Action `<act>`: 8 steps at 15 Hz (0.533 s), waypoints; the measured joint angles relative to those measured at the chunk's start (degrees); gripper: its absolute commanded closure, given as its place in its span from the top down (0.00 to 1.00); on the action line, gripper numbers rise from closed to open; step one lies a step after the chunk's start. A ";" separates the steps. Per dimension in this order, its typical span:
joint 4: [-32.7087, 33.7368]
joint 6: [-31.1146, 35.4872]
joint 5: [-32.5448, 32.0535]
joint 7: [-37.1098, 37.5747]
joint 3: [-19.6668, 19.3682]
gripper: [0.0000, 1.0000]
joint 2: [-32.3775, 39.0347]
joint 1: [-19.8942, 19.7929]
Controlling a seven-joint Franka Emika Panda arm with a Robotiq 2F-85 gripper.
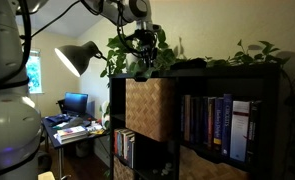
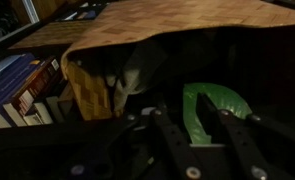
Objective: Open the drawer, take out the black object then close the drawer.
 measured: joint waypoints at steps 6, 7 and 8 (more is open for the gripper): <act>-5.85 -0.54 3.45 0.00 0.82 0.98 -6.08 0.28; -7.72 -0.14 3.62 0.03 1.14 0.68 -7.49 0.29; -9.89 0.81 3.64 0.27 1.46 0.70 -8.92 0.29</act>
